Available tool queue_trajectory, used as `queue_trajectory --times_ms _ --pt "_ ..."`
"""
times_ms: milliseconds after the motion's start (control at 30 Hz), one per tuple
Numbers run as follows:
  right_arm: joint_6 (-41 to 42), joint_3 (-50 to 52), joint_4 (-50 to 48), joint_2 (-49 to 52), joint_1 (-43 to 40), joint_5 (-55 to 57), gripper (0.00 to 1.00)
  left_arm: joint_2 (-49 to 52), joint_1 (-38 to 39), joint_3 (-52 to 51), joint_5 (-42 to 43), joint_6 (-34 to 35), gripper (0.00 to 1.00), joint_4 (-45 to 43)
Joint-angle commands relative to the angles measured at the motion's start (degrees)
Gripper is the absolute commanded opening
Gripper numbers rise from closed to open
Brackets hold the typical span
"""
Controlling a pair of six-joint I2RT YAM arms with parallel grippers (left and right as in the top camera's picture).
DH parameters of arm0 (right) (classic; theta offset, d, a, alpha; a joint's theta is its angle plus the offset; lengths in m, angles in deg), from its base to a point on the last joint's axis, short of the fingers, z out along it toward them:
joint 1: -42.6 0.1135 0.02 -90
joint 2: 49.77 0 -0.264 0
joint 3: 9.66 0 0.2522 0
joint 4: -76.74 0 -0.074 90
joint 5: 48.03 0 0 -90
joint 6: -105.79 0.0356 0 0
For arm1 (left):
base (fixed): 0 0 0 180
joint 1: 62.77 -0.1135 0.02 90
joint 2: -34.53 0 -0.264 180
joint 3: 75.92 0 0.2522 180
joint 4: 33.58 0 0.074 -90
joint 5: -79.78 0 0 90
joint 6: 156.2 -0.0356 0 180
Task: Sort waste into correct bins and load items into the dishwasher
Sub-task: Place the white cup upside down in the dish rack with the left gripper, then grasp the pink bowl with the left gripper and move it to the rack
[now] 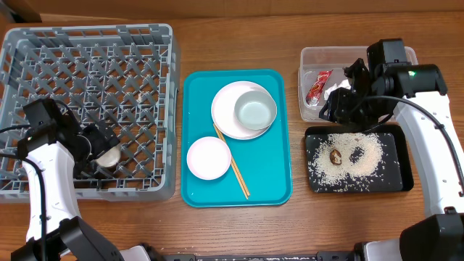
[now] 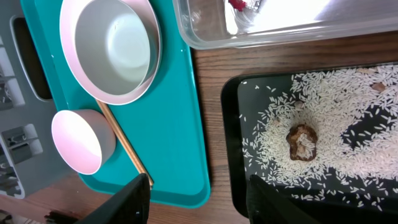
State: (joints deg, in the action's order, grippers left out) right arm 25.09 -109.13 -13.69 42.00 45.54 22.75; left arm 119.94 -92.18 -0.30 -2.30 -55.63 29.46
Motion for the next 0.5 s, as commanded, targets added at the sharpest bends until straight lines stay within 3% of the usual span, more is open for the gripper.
queue_trajectory --times_ms 0,133,300,467 --pt "-0.39 -0.28 0.15 -1.55 -0.13 0.31 0.52 -2.01 0.20 2.64 4.35 -0.26 1.00 0.48" --pt "-0.37 -0.28 0.85 -1.55 -0.13 0.31 0.52 -9.73 6.05 4.48 8.92 -0.28 1.00 -0.74" --pt "3.19 -0.28 1.64 -1.55 -0.15 5.92 0.53 -13.35 29.53 4.35 6.78 -1.57 1.00 -1.46" --pt "5.97 -0.28 2.80 -1.55 -3.85 13.46 0.57 -4.26 51.41 4.24 3.65 -1.31 1.00 -0.68"
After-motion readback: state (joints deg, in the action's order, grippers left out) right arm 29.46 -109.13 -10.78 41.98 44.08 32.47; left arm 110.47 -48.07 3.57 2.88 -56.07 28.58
